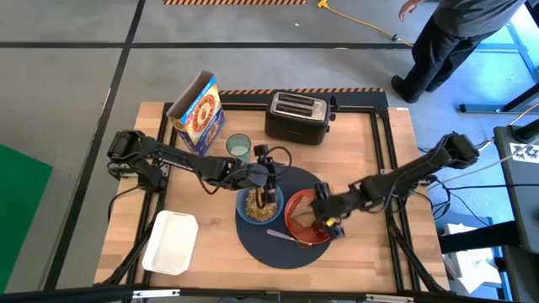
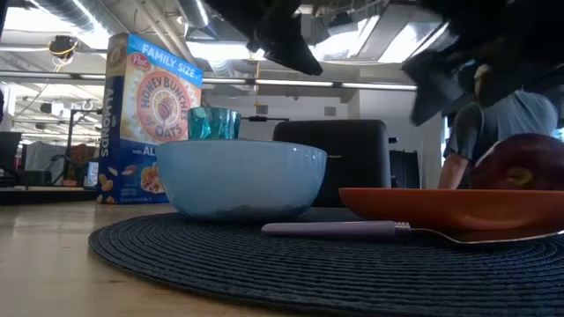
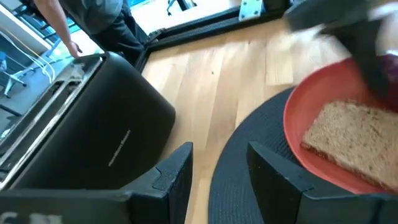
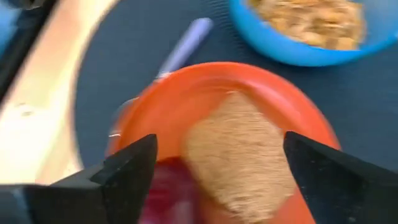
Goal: Arrange a breakfast setting
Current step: Put the red apple on the orange plate
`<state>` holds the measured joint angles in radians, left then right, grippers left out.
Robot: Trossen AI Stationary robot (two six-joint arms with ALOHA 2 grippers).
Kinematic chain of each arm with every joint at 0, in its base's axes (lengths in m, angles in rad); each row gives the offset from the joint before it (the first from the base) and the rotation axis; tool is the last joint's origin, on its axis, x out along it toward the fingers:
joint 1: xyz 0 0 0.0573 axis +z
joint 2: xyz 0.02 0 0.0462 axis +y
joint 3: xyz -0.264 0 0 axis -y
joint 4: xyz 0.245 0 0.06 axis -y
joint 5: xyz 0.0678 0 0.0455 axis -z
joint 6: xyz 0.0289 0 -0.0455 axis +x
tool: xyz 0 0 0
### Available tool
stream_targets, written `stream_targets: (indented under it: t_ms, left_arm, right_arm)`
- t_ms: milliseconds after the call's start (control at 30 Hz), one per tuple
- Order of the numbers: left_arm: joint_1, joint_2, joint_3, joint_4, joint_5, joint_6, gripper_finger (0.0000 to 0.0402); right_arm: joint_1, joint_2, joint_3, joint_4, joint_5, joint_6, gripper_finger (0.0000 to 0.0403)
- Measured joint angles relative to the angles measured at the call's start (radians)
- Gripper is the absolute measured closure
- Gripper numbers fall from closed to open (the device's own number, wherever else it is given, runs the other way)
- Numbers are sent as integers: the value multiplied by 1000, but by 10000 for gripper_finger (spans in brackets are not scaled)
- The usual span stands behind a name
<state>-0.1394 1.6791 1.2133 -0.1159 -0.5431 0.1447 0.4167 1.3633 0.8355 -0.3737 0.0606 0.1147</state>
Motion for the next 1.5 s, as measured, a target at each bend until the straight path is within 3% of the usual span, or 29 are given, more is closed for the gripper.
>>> stream_targets:
  t_ms: [267, 467, 600, 1000, 1500]
  left_arm:
    - [-6, 0, 0, -12, 1, -14, 255]
    - [-27, 0, 0, -50, 12, -95, 255]
    - [-54, 0, 0, -118, 10, -147, 255]
    - [-123, 0, 0, -163, -35, -191, 255]
    - [-107, 0, 0, -164, -52, -189, 255]
  right_arm:
    - [117, 129, 156, -137, 36, 67, 154]
    - [134, 225, 219, -191, 19, 95, 190]
    - [178, 268, 228, -214, -1, 9, 205]
    - [205, 312, 228, -239, 65, -86, 213]
    - [205, 312, 240, -316, 105, -172, 213]
